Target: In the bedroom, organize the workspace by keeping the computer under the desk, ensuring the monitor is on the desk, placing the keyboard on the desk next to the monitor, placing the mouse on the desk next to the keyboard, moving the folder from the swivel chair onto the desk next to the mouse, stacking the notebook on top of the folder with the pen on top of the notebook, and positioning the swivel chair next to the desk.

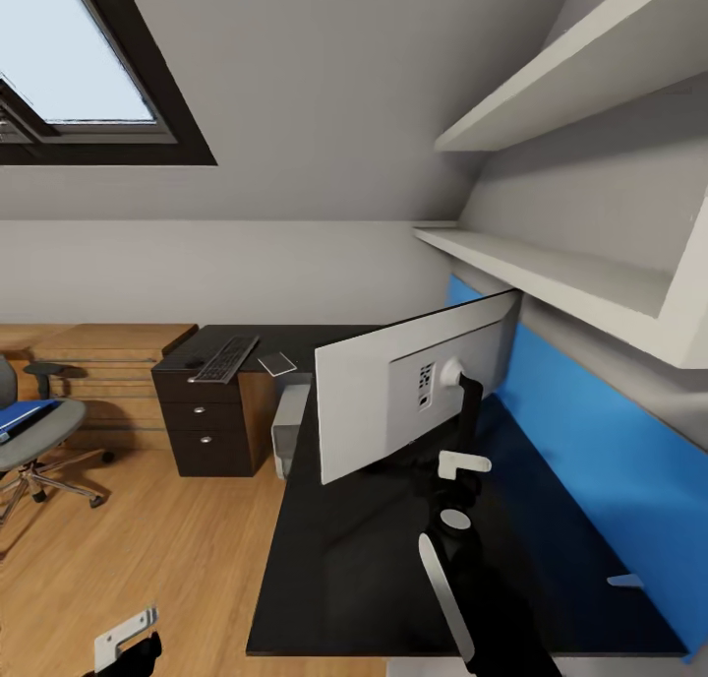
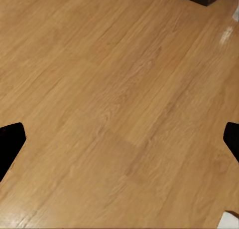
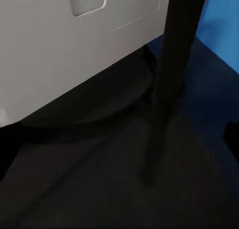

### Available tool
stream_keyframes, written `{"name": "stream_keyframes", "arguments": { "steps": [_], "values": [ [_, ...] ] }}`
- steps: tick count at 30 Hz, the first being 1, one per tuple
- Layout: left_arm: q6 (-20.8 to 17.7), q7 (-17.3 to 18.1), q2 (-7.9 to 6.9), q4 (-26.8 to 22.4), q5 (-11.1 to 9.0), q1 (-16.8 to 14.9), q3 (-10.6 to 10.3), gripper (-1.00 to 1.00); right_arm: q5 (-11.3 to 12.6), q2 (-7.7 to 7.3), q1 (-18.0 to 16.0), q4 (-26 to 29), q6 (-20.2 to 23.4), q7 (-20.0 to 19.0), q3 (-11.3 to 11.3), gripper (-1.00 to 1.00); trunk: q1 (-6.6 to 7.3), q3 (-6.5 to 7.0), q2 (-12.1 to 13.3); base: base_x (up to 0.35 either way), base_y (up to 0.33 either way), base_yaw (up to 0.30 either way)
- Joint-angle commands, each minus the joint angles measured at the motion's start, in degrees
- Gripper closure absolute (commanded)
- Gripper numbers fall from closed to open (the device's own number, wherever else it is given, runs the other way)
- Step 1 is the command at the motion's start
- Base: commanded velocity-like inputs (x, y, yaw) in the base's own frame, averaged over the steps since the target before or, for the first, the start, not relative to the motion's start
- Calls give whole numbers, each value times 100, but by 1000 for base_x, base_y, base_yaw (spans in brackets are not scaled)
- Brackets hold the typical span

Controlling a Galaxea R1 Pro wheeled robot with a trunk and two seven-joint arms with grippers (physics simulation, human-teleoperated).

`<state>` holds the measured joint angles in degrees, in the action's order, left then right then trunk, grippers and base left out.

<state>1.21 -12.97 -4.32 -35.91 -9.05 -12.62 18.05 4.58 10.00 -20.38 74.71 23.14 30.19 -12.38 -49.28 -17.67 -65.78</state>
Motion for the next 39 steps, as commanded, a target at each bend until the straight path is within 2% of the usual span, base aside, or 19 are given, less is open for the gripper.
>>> {"name": "stream_keyframes", "arguments": {
  "steps": [1, 5, 6, 8, 18, 19, 23, 24, 31, 35, 39],
  "values": [
    [205, -15, -1, 109, -23, -3, -43, -100, 44, 0, -4, 10, 7, 45, -11, -100, -1, -7, -5, 0, 243, 0],
    [431, -19, 6, 281, 27, -3, -81, -100, 38, 0, -2, 22, -36, 41, -12, -100, -1, -7, -5, -1, 270, 0],
    [497, -15, 9, 390, 44, -3, -100, -100, 36, 0, -1, 48, -241, 45, -13, -100, -1, -7, -5, -117, 269, 0],
    [515, -13, 13, 439, 50, -3, -102, -100, 35, 0, 4, 64, -547, 53, -18, -100, -1, -7, -5, -190, 240, 0],
    [521, -19, 49, 618, 52, -3, -121, -100, 28, 0, 104, 222, -876, 158, -19, -100, -1, -7, -5, -227, 220, 0],
    [521, -19, 52, 691, 57, -3, -125, -100, -104, 0, 124, 225, -908, 182, -34, -100, -1, -7, -5, -245, 207, 0],
    [521, -16, 53, 714, 60, -3, -126, -100, -262, 0, 135, 221, -937, 200, -84, -100, -1, -7, -5, -245, 207, 0],
    [524, -13, 54, 723, 61, -3, -126, -100, -368, 0, 152, 208, -1142, 293, -133, -100, -1, -7, -5, -146, 274, 0],
    [529, -12, 54, 725, 61, -3, -126, -100, -513, 0, 223, 195, -1339, 332, -239, -100, -1, -7, -5, 8, 303, 0],
    [529, -12, 54, 726, 61, -3, -126, -100, -677, 0, 258, 179, -1370, 331, -261, -100, -1, -7, -5, 189, 282, 0],
    [529, -12, 56, 726, 61, -3, -126, -100, -724, 0, 287, 180, -1378, 330, -264, -100, -1, -7, -5, 239, 265, 0]
  ]
}}
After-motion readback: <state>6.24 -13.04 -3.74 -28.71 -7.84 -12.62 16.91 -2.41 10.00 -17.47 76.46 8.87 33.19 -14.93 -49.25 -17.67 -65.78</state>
